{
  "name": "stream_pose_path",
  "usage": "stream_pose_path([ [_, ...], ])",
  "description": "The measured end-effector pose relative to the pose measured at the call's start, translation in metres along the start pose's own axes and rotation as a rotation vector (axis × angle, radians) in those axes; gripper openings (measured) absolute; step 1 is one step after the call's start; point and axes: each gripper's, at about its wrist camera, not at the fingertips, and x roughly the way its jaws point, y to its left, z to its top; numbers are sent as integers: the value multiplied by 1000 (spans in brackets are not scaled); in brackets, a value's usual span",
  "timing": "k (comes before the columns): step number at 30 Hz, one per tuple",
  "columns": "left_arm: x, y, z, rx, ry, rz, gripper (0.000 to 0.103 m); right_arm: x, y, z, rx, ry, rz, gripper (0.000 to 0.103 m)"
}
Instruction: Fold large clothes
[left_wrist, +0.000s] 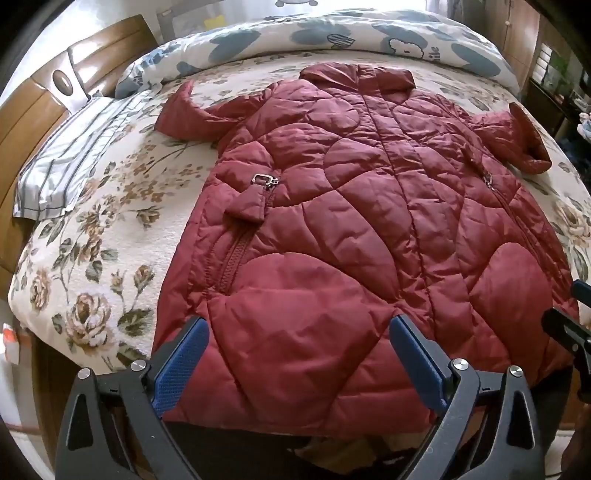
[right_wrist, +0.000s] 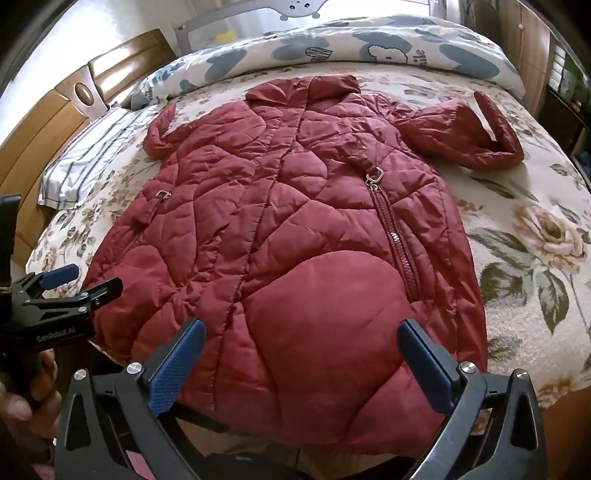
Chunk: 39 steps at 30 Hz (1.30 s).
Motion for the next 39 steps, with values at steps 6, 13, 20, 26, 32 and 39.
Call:
stream_pose_path([
  [6, 0, 1, -1, 5, -2, -1, 99, -1, 1, 2, 0, -3, 1, 103],
  [13, 1, 1, 1, 1, -1, 1, 99, -2, 1, 1, -4, -10, -4, 103],
  [20, 1, 0, 0, 0, -2, 0, 99, 0, 2, 1, -5, -6, -6, 103],
  [26, -1, -4, 1, 0, -3, -1, 99, -5, 3, 4, -2, -2, 7, 103],
  [32, -1, -4, 0, 0, -4, -1, 99, -5, 3, 5, 0, 1, 13, 103],
  [39, 0, -3, 1, 1, -2, 0, 99, -5, 3, 5, 2, 9, 12, 103],
])
